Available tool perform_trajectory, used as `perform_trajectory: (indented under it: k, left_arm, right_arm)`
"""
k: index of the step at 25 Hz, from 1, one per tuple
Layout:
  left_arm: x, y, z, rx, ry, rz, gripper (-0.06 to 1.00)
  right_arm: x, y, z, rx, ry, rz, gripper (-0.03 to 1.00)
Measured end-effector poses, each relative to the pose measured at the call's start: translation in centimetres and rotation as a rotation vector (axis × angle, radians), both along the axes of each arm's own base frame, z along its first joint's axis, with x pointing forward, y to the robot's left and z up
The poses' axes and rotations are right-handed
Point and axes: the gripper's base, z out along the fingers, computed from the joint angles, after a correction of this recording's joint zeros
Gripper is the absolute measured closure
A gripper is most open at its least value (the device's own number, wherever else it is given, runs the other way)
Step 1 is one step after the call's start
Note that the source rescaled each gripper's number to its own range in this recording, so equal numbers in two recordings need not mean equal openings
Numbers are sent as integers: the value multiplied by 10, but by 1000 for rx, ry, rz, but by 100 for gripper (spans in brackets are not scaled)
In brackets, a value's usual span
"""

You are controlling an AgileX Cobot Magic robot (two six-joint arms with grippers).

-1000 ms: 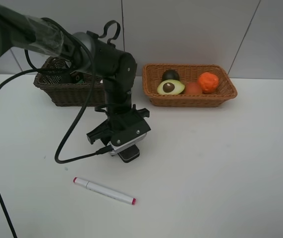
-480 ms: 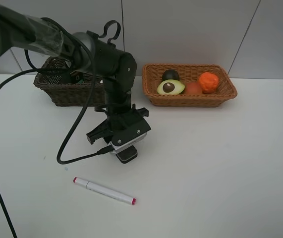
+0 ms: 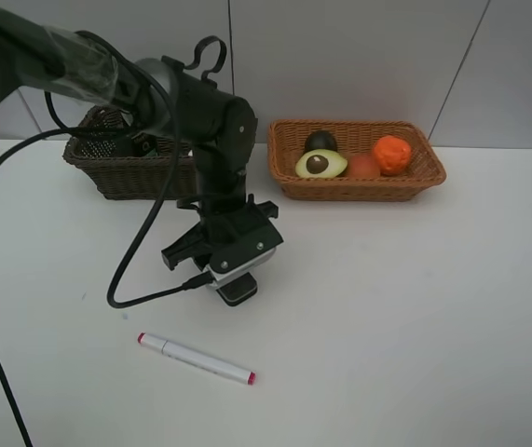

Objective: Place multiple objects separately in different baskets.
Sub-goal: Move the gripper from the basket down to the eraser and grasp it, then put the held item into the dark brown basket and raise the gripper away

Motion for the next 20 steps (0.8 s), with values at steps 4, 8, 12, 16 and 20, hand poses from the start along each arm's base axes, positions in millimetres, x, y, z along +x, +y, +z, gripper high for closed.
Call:
perform_trajectory:
  k: [4, 8, 12, 16, 20]
  left_arm:
    - [2, -2, 29, -8, -12, 29, 41]
    - [7, -6, 79, -50, -63, 109, 41]
    - [14, -11, 132, -128, -153, 299, 41]
    - [28, -14, 174, -211, -279, 603, 41]
    - [42, -9, 202, -292, -393, 911, 41]
  right_arm:
    - [0, 0, 0, 0, 0, 0, 3]
    - [0, 0, 0, 0, 0, 0, 3]
    - [0, 0, 0, 0, 0, 0, 3]
    - [0, 0, 0, 0, 0, 0, 3]
    - [0, 0, 0, 0, 0, 0, 3]
